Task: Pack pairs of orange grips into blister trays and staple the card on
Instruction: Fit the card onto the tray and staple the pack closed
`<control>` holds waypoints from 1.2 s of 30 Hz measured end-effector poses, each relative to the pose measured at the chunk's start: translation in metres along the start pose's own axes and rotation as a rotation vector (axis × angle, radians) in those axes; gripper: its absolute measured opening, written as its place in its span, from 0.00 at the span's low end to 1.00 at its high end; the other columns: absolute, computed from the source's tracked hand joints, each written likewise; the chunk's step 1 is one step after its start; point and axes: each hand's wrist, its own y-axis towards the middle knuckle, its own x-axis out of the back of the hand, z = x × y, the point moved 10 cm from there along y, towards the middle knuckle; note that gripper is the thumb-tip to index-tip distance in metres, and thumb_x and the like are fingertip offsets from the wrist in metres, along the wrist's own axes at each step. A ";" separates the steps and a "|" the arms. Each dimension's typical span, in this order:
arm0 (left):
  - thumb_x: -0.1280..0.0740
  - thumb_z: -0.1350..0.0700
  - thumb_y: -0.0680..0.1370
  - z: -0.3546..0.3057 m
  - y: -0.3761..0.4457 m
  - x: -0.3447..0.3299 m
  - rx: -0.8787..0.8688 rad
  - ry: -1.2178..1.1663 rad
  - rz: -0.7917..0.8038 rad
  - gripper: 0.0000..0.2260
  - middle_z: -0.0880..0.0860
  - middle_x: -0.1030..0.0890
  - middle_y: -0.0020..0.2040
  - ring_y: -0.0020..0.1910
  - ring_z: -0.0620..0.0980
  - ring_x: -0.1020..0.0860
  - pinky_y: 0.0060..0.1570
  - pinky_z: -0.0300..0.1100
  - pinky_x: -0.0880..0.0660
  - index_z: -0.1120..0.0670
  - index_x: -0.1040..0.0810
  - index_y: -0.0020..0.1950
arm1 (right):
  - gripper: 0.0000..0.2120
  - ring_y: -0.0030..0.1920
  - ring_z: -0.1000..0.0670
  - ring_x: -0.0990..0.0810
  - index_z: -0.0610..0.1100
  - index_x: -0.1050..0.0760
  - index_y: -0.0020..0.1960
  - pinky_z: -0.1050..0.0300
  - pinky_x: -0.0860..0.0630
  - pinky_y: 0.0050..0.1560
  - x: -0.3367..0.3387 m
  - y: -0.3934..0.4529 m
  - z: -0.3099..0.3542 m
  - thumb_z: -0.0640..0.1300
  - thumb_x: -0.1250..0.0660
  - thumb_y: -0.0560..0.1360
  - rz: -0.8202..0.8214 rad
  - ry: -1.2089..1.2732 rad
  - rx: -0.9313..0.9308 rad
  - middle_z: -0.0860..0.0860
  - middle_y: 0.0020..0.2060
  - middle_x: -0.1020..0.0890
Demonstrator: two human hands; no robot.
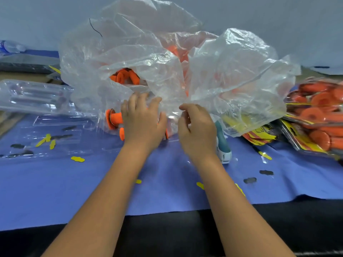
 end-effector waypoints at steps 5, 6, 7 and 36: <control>0.37 0.56 0.74 -0.100 -0.016 0.011 -0.273 -0.250 -0.070 0.13 0.58 0.22 0.60 0.65 0.61 0.29 0.62 0.54 0.35 0.57 0.19 0.56 | 0.08 0.38 0.49 0.25 0.37 0.26 0.53 0.58 0.32 0.40 0.089 0.004 -0.029 0.40 0.41 0.77 -0.337 -0.014 0.019 0.48 0.37 0.23; 0.36 0.57 0.73 -0.119 -0.023 0.008 -0.322 -0.272 -0.070 0.13 0.58 0.22 0.60 0.64 0.61 0.28 0.62 0.54 0.35 0.56 0.19 0.56 | 0.08 0.38 0.49 0.26 0.38 0.27 0.53 0.59 0.32 0.41 0.105 0.004 -0.045 0.40 0.41 0.77 -0.389 -0.024 -0.021 0.49 0.38 0.24; 0.36 0.57 0.72 -0.136 -0.031 0.004 -0.367 -0.286 -0.059 0.13 0.58 0.22 0.60 0.65 0.60 0.29 0.62 0.55 0.34 0.56 0.19 0.55 | 0.08 0.40 0.48 0.26 0.38 0.28 0.54 0.58 0.32 0.42 0.121 0.004 -0.063 0.39 0.41 0.77 -0.437 -0.030 -0.084 0.50 0.40 0.25; 0.40 0.51 0.77 -0.155 -0.010 -0.116 -0.072 -0.048 0.229 0.28 0.53 0.35 0.76 0.71 0.52 0.35 0.74 0.49 0.55 0.58 0.39 0.76 | 0.16 0.59 0.47 0.25 0.52 0.17 0.55 0.54 0.42 0.51 0.111 -0.014 -0.195 0.58 0.30 0.71 0.174 -0.456 -0.457 0.55 0.54 0.17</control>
